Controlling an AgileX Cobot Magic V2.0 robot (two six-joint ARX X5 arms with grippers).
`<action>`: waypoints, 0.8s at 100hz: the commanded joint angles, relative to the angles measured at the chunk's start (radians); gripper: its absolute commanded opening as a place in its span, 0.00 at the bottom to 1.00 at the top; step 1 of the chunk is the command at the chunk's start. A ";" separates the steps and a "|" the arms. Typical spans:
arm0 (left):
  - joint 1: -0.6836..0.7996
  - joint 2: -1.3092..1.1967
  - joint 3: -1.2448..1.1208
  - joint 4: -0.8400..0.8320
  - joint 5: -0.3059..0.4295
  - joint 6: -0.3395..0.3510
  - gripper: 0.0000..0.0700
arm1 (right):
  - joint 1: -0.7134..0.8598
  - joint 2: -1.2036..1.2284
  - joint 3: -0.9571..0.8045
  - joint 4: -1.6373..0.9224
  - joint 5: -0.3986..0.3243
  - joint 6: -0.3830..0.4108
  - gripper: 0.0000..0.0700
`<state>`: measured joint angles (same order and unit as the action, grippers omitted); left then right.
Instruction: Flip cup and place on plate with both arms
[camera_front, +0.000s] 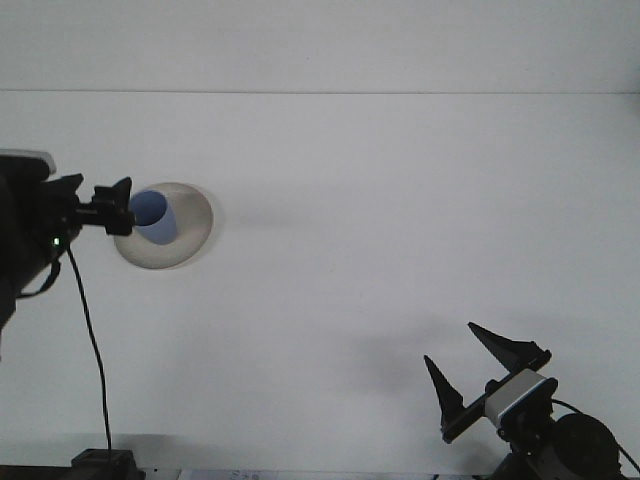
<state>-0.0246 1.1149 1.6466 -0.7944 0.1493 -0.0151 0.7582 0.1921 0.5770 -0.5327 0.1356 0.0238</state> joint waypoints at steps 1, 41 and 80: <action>-0.043 -0.066 -0.098 0.051 0.002 -0.010 0.68 | 0.008 0.005 0.005 0.019 0.004 0.009 0.81; -0.301 -0.534 -0.833 0.343 0.006 -0.243 0.68 | 0.008 0.005 0.005 0.058 0.027 0.001 0.81; -0.370 -0.600 -0.981 0.445 0.044 -0.267 0.46 | 0.008 0.005 0.005 0.029 0.023 -0.001 0.38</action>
<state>-0.3889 0.5133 0.6506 -0.3588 0.1894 -0.2764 0.7582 0.1921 0.5770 -0.5072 0.1589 0.0231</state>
